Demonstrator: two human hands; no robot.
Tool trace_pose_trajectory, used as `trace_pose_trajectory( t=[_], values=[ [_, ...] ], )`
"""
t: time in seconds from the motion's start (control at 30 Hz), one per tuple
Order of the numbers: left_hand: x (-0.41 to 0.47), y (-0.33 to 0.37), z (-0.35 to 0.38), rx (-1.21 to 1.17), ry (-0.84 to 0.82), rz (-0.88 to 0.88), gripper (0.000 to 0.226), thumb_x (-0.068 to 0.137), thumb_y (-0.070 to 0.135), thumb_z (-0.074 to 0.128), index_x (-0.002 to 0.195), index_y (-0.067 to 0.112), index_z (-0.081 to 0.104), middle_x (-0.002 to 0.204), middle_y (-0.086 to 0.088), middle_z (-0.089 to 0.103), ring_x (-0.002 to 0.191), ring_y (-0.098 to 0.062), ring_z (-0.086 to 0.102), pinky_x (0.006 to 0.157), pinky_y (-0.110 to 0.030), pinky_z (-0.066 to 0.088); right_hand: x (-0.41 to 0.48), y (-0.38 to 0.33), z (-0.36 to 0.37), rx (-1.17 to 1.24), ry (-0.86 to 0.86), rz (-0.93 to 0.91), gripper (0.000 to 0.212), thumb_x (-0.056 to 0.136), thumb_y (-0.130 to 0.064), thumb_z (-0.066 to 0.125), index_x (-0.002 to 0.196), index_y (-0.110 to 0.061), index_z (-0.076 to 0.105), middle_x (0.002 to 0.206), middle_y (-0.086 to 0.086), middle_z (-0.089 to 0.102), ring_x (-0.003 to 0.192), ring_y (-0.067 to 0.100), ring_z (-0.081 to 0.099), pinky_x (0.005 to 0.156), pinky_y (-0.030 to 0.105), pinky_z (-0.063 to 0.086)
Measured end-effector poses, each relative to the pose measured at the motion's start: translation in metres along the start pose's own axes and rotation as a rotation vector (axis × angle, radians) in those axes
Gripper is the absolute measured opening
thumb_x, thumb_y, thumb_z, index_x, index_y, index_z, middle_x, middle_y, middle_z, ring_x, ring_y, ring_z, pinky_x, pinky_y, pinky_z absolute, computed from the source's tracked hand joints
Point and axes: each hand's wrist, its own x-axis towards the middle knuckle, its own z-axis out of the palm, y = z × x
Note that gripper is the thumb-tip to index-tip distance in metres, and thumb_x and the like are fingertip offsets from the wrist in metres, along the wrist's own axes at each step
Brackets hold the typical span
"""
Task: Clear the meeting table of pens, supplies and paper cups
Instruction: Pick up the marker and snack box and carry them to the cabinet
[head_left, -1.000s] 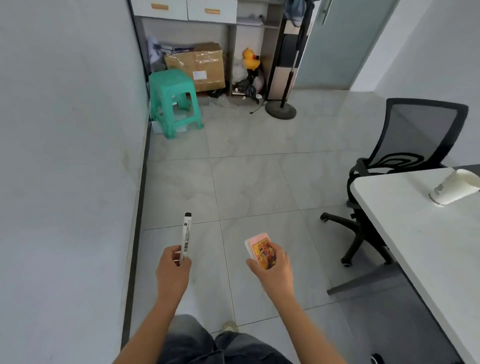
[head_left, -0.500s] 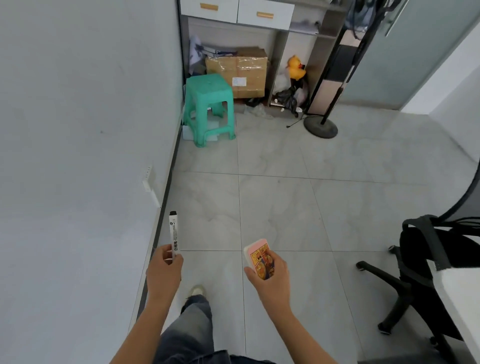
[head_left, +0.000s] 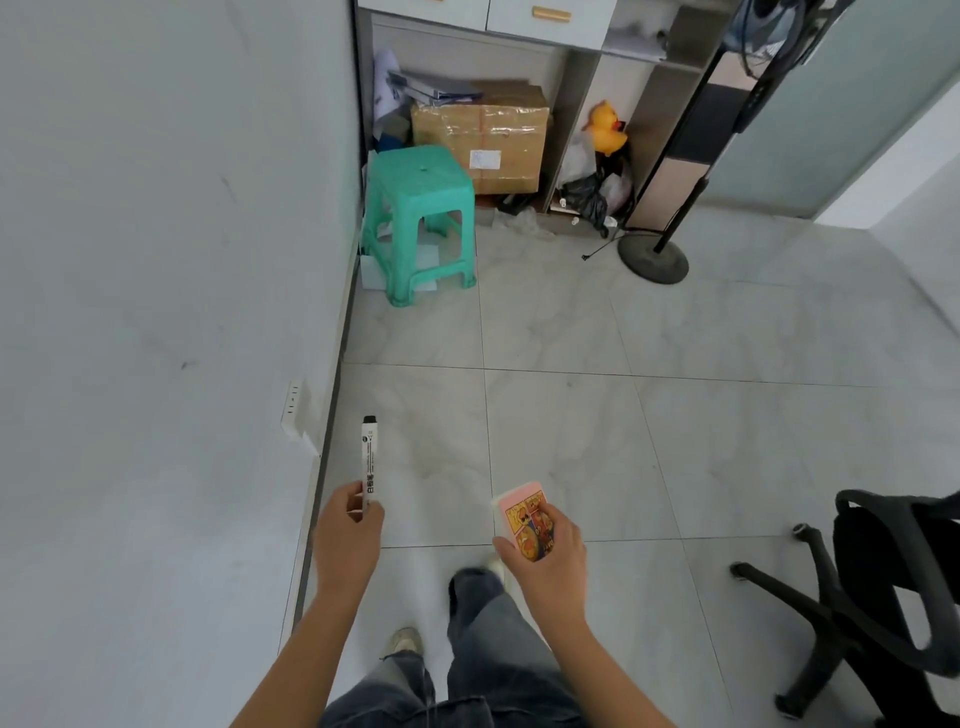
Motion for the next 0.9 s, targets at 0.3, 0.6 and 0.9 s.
trace_pose_trajectory(
  t=[0.3,0.6,0.9],
  values=[
    [0.106,0.068,0.052,0.028,0.064,0.055,0.027,0.090,0.007,0.046,0.115,0.006,0.057,0.076,0.006,0.053,0.065,-0.005,0.048,0.058,-0.017,0.037,0.145,-0.061,0.003,0.053,-0.006,-0.093,0.070,0.070,-0.038,0.074,0.129,-0.019,0.041,0.123,0.002,0.048,0.107,0.015,0.043,0.098,0.041,0.043],
    [0.203,0.175,0.142,0.007,0.131,0.127,0.025,0.090,0.005,0.045,0.112,0.004,0.058,0.089,-0.006,0.060,0.065,-0.008,0.048,0.060,-0.024,0.038,0.308,-0.132,-0.043,0.117,0.042,-0.162,0.072,0.068,-0.037,0.076,0.128,-0.016,0.043,0.119,0.001,0.049,0.108,0.019,0.047,0.095,0.042,0.046],
    [0.275,0.219,0.207,0.067,0.089,0.087,0.027,0.089,0.003,0.046,0.114,0.000,0.056,0.090,-0.007,0.055,0.065,-0.009,0.047,0.057,-0.019,0.036,0.404,-0.140,-0.048,0.067,0.034,-0.043,0.073,0.069,-0.043,0.074,0.130,-0.021,0.041,0.125,0.002,0.049,0.111,0.020,0.047,0.095,0.044,0.046]
  ],
)
